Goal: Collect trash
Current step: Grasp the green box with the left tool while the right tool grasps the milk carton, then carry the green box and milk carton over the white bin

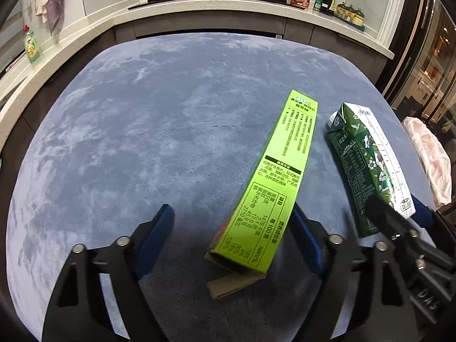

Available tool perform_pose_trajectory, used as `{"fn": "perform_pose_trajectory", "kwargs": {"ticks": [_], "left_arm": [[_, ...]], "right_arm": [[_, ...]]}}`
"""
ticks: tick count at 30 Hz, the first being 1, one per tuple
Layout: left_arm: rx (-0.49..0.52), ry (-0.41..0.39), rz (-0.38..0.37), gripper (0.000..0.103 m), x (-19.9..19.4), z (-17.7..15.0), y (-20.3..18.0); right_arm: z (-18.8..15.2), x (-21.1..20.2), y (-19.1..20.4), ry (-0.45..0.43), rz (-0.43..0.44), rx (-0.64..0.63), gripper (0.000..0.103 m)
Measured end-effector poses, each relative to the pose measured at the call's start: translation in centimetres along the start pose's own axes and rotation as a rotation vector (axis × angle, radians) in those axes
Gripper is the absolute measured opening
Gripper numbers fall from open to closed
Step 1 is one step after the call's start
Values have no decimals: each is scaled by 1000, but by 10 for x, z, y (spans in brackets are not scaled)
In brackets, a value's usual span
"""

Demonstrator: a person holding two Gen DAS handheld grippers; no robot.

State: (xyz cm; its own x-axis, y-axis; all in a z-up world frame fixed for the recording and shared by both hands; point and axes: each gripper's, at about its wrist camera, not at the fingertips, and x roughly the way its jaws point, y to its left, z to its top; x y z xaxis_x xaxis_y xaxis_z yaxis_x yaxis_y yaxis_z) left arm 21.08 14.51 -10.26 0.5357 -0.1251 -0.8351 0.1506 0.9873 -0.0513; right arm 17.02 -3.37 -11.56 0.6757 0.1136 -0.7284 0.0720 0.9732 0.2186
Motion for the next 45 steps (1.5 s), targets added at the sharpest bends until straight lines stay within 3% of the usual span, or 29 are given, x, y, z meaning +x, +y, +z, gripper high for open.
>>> {"fn": "perform_pose_trajectory", "kwargs": {"ticks": [2, 5, 9, 16, 34, 45], "left_arm": [[2, -5, 3, 70, -1, 0, -1], [4, -5, -2, 59, -2, 0, -4], [7, -1, -14, 45, -5, -2, -8], [4, 5, -23, 33, -16, -12, -17], [38, -93, -80, 27, -84, -17, -67], [108, -166, -137, 27, -125, -8, -127]], "right_arm": [[-1, 4, 0, 9, 0, -3, 66], [-1, 7, -3, 20, 12, -1, 53], [-2, 5, -7, 17, 23, 10, 53], [-7, -13, -17, -8, 30, 39, 52], [1, -101, -73, -167, 12, 119, 50], [5, -157, -123, -276, -14, 178, 50]]}}
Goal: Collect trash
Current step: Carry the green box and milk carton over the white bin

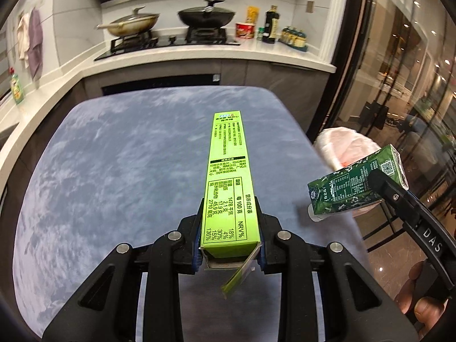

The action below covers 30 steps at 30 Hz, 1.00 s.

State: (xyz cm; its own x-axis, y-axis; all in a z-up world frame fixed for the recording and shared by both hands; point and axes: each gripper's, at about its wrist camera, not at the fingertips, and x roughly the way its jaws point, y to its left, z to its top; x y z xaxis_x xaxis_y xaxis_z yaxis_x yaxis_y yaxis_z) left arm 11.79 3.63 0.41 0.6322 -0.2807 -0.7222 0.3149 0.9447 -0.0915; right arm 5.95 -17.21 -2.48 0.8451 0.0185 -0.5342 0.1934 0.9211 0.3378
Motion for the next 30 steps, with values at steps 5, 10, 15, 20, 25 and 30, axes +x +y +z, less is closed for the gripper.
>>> {"fn": "perform_pose_trajectory", "kwargs": {"ticks": [5, 10, 15, 20, 25, 30], "left_arm": [[36, -15, -40, 27, -4, 11, -35], [86, -38, -85, 27, -4, 23, -76], [133, -52, -126, 27, -1, 33, -116], [181, -52, -158, 27, 8, 41, -154], [221, -39, -174, 27, 25, 46, -180], [260, -13, -176, 27, 46, 49, -204]], "right_arm": [[15, -21, -25, -53, -24, 19, 50], [32, -39, -55, -104, -63, 48, 50], [47, -50, -88, -143, -101, 86, 50], [59, -55, -118, -170, -135, 114, 50], [67, -54, -144, -185, -163, 134, 50], [73, -45, -168, -179, -191, 147, 50]]}}
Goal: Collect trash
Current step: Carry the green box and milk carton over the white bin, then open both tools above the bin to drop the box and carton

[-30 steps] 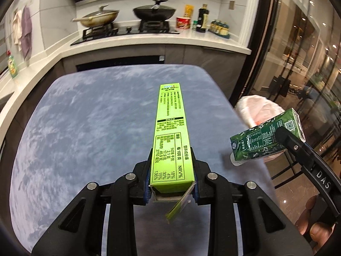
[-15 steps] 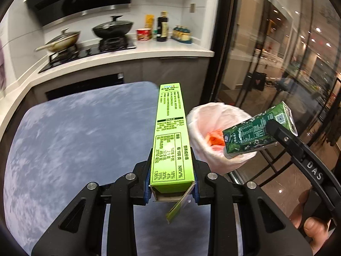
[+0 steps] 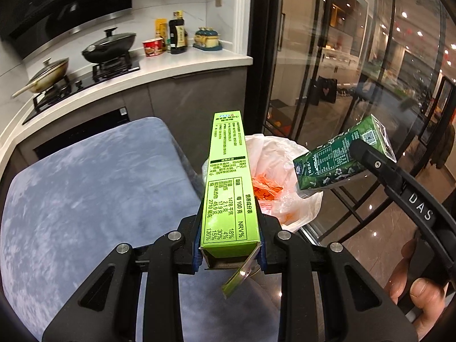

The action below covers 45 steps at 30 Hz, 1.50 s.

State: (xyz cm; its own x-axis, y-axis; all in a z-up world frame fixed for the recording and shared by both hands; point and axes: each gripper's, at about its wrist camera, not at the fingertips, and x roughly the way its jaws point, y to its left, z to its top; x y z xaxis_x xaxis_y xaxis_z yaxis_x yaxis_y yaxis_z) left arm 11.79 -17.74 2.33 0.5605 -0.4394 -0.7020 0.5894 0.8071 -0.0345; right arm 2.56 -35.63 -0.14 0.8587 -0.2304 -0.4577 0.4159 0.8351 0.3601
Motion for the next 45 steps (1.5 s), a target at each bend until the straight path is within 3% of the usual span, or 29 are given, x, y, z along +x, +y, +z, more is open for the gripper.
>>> {"fn": "perform_pose_trajectory", "kwargs": {"ticks": [20, 32, 37, 40, 45], "left_arm": [[47, 116, 1, 27, 102, 23, -33], [37, 154, 10, 28, 128, 23, -31], [8, 149, 14, 38, 128, 26, -25], [-3, 132, 26, 53, 123, 29, -22], [-26, 108, 35, 59, 111, 31, -12]], "right_arm": [[2, 80, -38, 89, -51, 33, 50], [-3, 106, -45, 132, -63, 34, 50], [-2, 106, -42, 126, -67, 33, 54], [1, 101, -41, 112, -61, 33, 55], [7, 90, -34, 87, -54, 16, 56]]}}
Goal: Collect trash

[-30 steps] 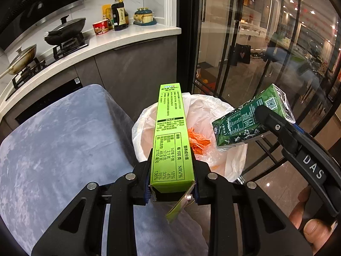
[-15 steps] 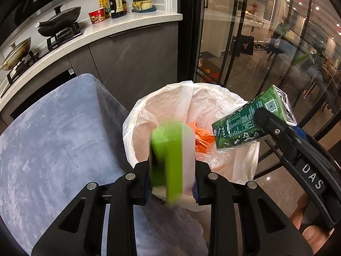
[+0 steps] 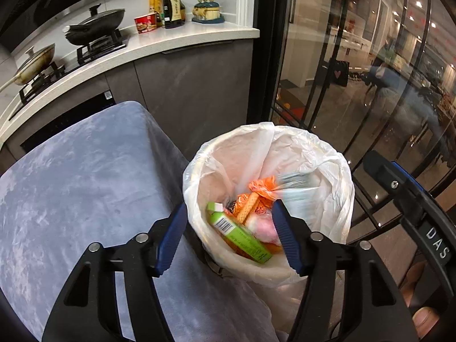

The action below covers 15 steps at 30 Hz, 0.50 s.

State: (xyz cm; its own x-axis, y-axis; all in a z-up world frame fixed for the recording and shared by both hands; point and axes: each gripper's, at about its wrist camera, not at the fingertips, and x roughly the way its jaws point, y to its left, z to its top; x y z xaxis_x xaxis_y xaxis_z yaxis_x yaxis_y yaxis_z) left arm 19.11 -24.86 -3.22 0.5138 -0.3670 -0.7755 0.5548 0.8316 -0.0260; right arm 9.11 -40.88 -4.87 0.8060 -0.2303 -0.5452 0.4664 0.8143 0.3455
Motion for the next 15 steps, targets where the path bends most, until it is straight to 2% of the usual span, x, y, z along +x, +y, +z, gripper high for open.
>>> {"fn": "perform_pose_trajectory", "kwargs": {"ticks": [11, 15], "left_arm": [[-39, -56, 34, 66, -41, -4, 23], [-52, -79, 50, 72, -59, -13, 32]], "right_arm": [[1, -34, 22, -39, 8, -55, 63], [-2, -49, 32, -46, 12, -80, 70]]}}
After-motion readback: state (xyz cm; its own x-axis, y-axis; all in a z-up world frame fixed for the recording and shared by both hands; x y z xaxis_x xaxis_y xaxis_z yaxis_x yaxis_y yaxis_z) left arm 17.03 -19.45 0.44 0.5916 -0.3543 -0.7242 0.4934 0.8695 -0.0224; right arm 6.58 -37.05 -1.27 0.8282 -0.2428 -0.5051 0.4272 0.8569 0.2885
